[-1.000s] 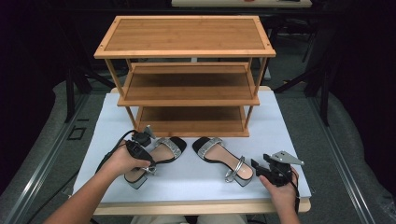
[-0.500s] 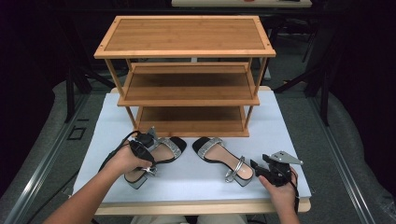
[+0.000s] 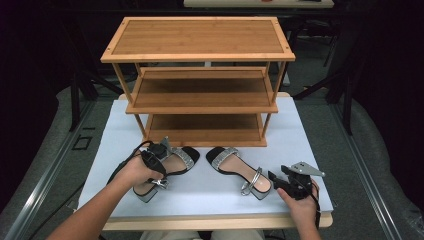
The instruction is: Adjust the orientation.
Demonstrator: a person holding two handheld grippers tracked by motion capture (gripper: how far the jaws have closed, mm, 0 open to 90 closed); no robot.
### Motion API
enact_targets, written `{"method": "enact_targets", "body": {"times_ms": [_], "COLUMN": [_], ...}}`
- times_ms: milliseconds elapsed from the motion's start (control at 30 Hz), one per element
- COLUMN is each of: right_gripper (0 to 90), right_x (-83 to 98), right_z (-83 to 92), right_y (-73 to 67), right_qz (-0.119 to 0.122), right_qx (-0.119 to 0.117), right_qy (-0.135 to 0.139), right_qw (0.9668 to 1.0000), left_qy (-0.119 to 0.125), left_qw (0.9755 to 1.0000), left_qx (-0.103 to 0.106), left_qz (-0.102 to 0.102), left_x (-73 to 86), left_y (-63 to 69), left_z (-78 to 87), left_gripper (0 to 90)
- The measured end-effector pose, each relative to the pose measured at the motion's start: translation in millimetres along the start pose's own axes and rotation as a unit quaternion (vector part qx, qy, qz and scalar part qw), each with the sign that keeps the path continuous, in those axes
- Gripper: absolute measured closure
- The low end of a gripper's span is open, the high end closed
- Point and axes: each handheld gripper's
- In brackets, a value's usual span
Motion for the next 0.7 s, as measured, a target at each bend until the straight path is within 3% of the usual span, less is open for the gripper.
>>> {"method": "enact_targets", "body": {"times_ms": [267,500,700], "right_gripper": [40.9,40.9,40.9], "right_x": [-0.1,-0.3,-0.2], "right_z": [0.9,1.6,1.4], "right_y": [1.4,1.8,2.0], "right_qz": [-0.007,-0.006,-0.008], "right_qx": [-0.001,0.001,0.002], "right_qy": [-0.002,0.000,0.005], "right_qw": [1.0000,1.0000,0.9999], "left_qy": [0.002,0.002,0.016], "left_qw": [0.9999,0.9998,0.9997], "left_qx": [-0.004,-0.011,-0.013], "left_qz": [-0.013,-0.014,-0.009], "left_x": [-0.3,1.1,3.2], "left_y": [-1.8,-3.4,-8.9], "left_z": [7.8,16.0,28.8], "left_gripper": [42.5,42.6,42.6]}}
Point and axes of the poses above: each handheld gripper's, and its own axes: z roughly backward along the jaws, x roughly out of its underside, y roughly to its right, and after that the axes turned 9 degrees about y, right-handed
